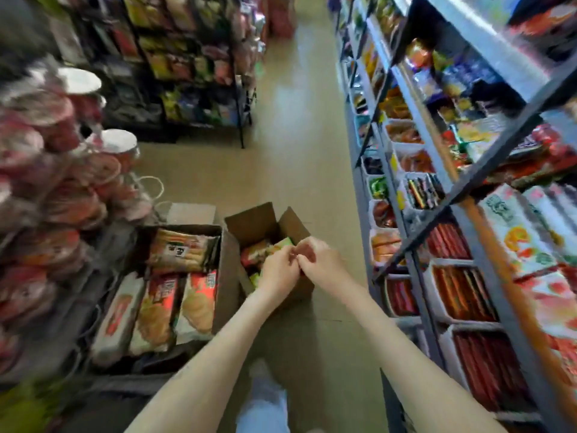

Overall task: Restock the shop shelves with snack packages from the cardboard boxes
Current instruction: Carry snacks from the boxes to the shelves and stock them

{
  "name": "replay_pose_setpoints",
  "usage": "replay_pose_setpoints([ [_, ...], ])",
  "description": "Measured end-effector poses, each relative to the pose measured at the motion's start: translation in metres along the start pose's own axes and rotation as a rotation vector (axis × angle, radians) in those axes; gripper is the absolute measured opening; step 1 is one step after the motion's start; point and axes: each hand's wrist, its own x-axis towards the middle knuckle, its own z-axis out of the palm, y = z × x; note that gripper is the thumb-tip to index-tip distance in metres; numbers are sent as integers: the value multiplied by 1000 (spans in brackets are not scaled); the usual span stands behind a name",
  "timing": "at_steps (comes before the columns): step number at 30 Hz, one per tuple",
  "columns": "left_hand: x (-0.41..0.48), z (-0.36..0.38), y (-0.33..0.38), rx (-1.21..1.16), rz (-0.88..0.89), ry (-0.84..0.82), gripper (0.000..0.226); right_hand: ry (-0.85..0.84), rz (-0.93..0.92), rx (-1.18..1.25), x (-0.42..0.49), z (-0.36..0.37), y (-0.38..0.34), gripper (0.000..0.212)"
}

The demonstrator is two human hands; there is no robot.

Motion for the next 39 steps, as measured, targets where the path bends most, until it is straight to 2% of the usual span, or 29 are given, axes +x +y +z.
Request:
replay_pose_setpoints([
  [5,-6,-66,-108,-64,-376,159,21,-302,-126,-87,52,102,-51,18],
  [9,-17,-107,-188,-111,-649,301,23,-525,-145,-187,81,169,-78,25],
  [12,-30,-131,-230,-145,-812,292,19,-639,-139,-278,96,210,-85,31],
  [14,-39,-139,-257,-187,-893,271,33,-689,-127,-321,100,231,-84,34],
  [16,-47,-146,-281,-213,-926,289,47,-741,-118,-357,101,252,-80,38],
  [19,-55,-154,-311,-206,-982,274,55,-829,-88,-399,101,279,-74,47],
  [22,-59,-154,-335,-225,-1045,211,67,-824,-10,-412,101,303,-70,55],
  [27,-52,-146,-328,-198,-1019,184,60,-711,276,-361,109,326,-57,61],
  [31,-26,-123,-317,-142,-958,82,60,-697,368,-355,122,337,-41,64],
  [36,10,-78,-296,79,-930,-81,67,-753,315,-348,131,348,-25,50],
  [39,27,-53,-293,208,-957,-138,86,-790,218,-372,137,340,-9,32],
])
